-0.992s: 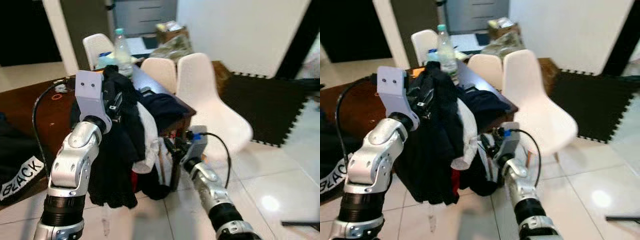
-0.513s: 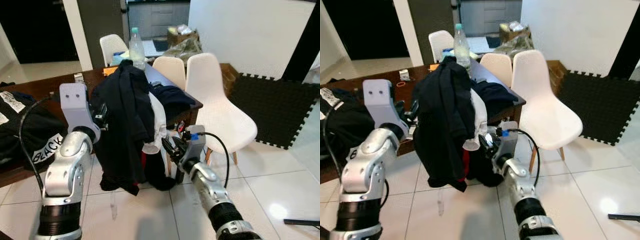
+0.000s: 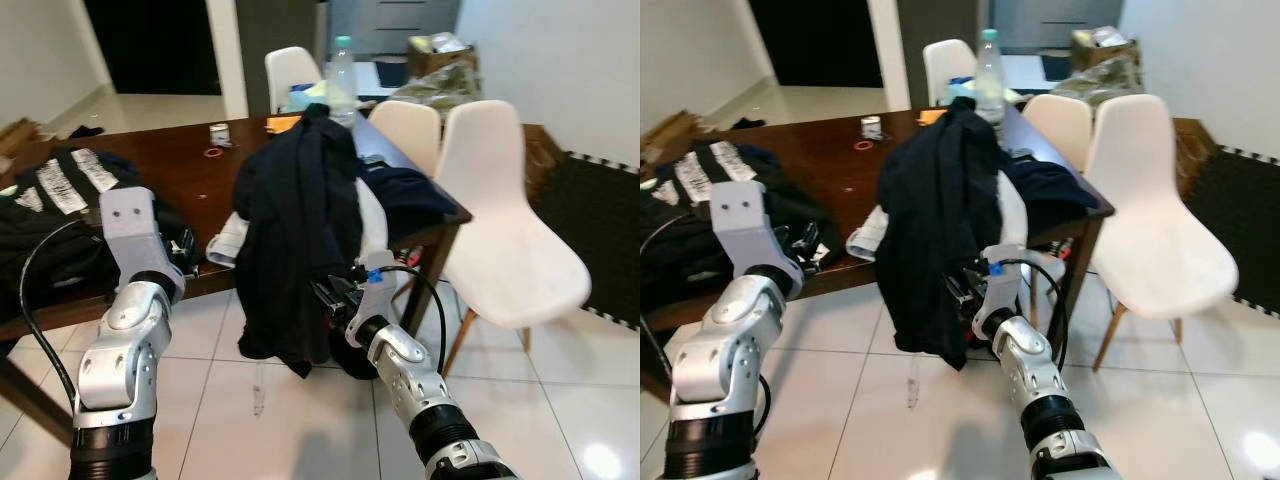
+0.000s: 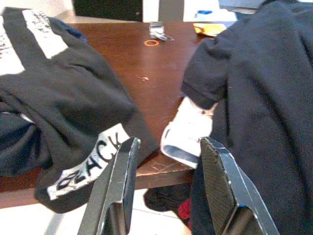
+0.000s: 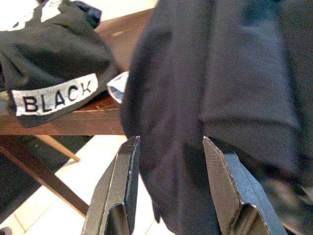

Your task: Hang hanger

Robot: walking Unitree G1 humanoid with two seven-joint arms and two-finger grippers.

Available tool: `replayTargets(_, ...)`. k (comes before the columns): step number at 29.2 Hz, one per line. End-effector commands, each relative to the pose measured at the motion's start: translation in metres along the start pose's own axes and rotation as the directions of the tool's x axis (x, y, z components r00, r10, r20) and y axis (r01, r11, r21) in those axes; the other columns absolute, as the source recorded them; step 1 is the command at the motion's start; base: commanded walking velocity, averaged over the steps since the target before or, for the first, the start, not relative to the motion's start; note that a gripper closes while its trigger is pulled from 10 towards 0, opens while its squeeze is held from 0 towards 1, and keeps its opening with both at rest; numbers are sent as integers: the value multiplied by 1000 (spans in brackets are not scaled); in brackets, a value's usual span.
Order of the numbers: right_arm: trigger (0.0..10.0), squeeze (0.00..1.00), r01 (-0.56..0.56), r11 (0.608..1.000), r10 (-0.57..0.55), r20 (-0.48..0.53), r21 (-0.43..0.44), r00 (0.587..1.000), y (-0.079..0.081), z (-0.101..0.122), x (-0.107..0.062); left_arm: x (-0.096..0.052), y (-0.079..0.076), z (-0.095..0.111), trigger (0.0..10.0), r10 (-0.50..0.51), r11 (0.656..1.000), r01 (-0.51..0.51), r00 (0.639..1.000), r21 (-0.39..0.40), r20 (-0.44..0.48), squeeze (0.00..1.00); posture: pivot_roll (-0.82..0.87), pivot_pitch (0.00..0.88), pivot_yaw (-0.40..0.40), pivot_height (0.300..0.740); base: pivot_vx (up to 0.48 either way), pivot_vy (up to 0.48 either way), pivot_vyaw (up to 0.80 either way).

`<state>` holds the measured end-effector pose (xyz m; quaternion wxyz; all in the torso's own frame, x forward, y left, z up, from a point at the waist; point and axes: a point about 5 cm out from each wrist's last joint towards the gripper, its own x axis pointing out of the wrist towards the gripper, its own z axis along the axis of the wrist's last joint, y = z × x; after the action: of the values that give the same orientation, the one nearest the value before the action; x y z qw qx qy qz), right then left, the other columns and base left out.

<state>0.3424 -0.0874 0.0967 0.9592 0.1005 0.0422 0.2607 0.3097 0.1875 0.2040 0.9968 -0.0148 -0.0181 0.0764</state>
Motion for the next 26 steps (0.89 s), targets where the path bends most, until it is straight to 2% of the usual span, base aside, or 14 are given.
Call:
replayTargets(1, 10000, 0, 0, 1000, 0, -4, 22, 1000, 0, -1, 1, -3, 1, 5, 10000, -8, 998, 5, 999, 63, 46, 0, 169, 5, -2, 740, 0, 0, 800)
replayTargets(7, 10000, 0, -3, 999, 3, 11, 32, 1000, 1, 2, 2, -5, -4, 5, 10000, -26, 997, 22, 998, 74, 63, 0, 167, 0, 3, 740, 0, 0, 800)
replayTargets(10, 10000, 0, -9, 999, 7, 36, 46, 999, 2, 5, 3, -4, -2, 9, 10000, -2, 999, -2, 996, 44, 87, 0, 166, 0, 3, 740, 0, 0, 800)
replayTargets(17, 10000, 0, -12, 998, 10, 46, 54, 999, 2, 6, 4, -3, 2, 7, 10000, 15, 999, -18, 997, 39, 81, 0, 169, 0, -2, 740, 0, 0, 800)
replayTargets(21, 10000, 0, -14, 998, 11, 46, 54, 999, 2, 7, 4, -5, -2, 6, 10000, -22, 998, 17, 996, 54, 86, 0, 170, 0, -3, 740, 0, 0, 800)
replayTargets(26, 10000, 0, 23, 997, -27, 54, 68, 998, 0, 8, 5, -6, -7, 7, 10000, -48, 998, 45, 994, 40, 100, 0, 168, 0, -4, 740, 0, 0, 90)
